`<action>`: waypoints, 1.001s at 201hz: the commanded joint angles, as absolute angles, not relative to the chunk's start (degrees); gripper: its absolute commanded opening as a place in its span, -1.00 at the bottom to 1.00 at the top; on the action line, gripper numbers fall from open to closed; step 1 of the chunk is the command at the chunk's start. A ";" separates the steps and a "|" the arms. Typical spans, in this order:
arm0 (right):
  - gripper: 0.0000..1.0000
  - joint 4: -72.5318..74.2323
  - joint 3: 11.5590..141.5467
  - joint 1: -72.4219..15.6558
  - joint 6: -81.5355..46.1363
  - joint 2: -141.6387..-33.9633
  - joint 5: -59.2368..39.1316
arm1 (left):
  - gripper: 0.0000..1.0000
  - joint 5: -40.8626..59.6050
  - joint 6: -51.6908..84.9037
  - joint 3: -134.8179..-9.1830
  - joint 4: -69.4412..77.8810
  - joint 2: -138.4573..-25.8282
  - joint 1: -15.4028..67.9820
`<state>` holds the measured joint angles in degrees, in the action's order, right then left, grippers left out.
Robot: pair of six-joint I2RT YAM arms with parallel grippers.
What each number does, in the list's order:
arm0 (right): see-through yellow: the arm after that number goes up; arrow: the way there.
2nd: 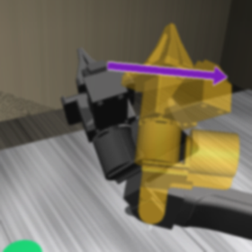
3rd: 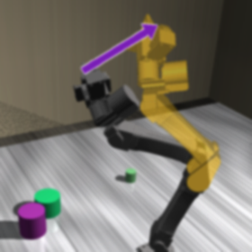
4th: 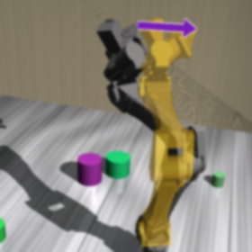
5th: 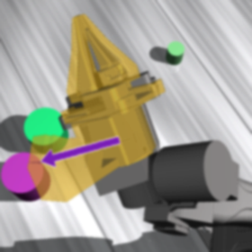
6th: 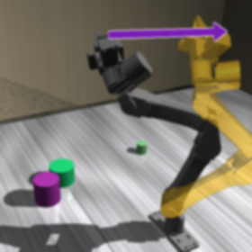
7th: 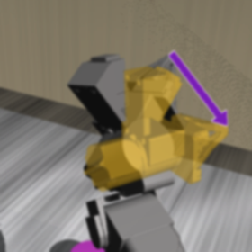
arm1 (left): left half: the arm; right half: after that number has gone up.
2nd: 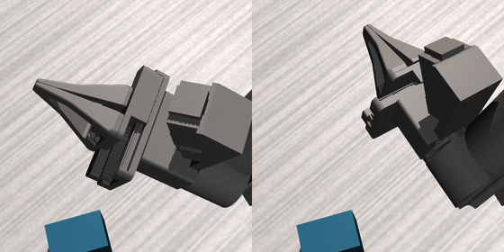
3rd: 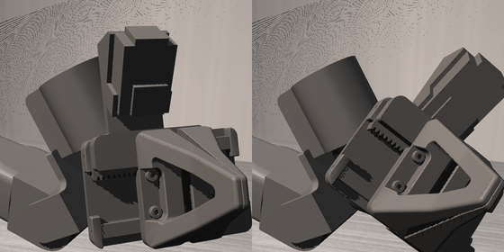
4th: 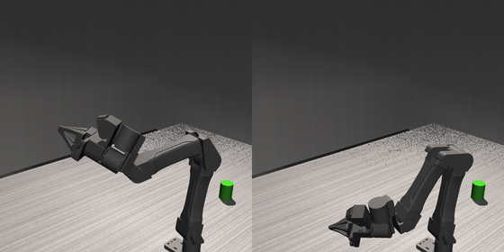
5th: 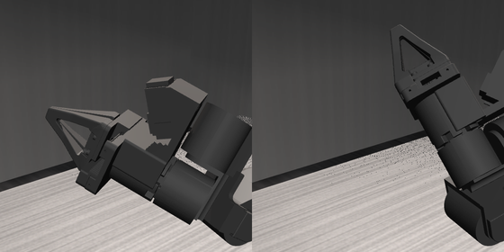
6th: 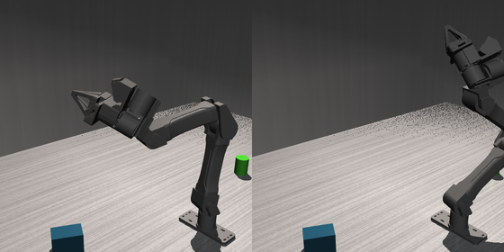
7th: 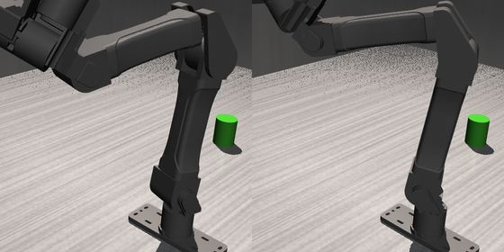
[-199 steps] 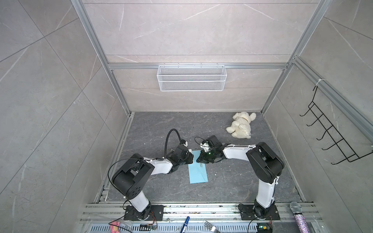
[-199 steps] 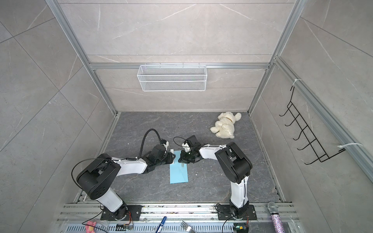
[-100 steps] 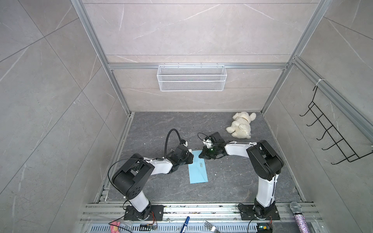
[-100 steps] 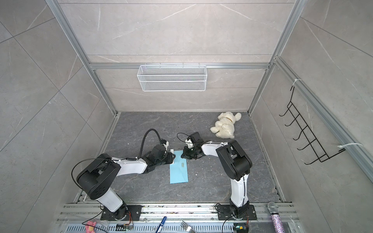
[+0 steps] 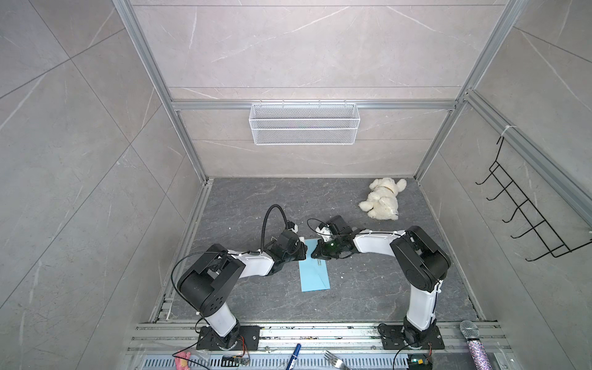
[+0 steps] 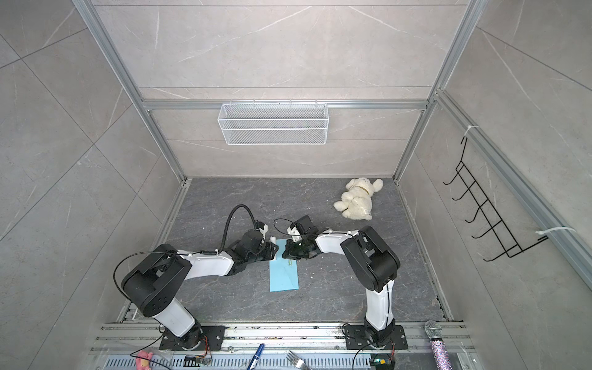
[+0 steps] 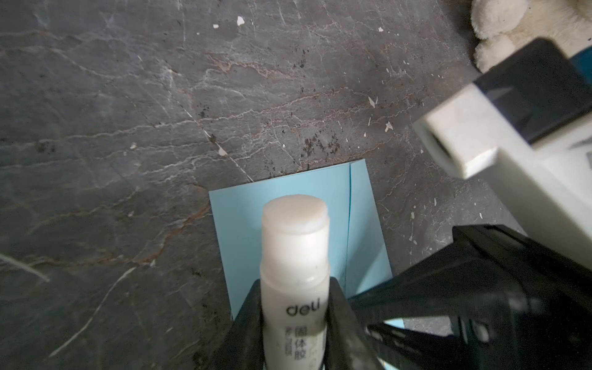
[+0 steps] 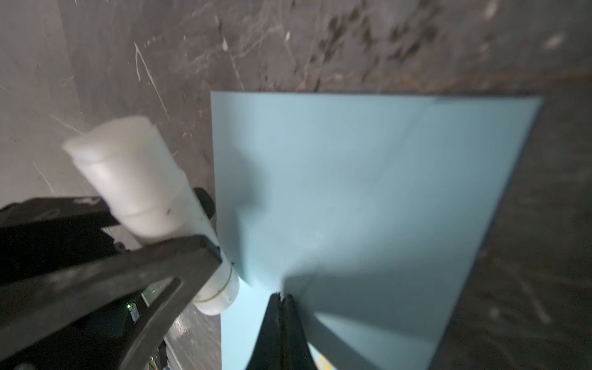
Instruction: Place the letter into the envelope and seal it
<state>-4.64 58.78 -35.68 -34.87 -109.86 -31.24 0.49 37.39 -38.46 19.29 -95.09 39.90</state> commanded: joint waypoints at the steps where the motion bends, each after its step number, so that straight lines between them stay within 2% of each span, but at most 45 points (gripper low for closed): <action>1: -1.00 -10.05 55.59 -36.37 -33.66 -109.02 -29.18 | -1.00 -0.35 37.17 -38.69 18.98 -96.33 40.09; 126: -1.00 -10.03 43.47 -39.16 -35.77 -99.11 -28.51 | -1.00 0.26 37.26 -39.37 19.76 -97.55 40.10; 201: -1.00 -11.29 50.17 -38.99 -35.83 -102.71 -25.89 | -1.00 0.36 37.27 -39.30 19.45 -97.12 40.09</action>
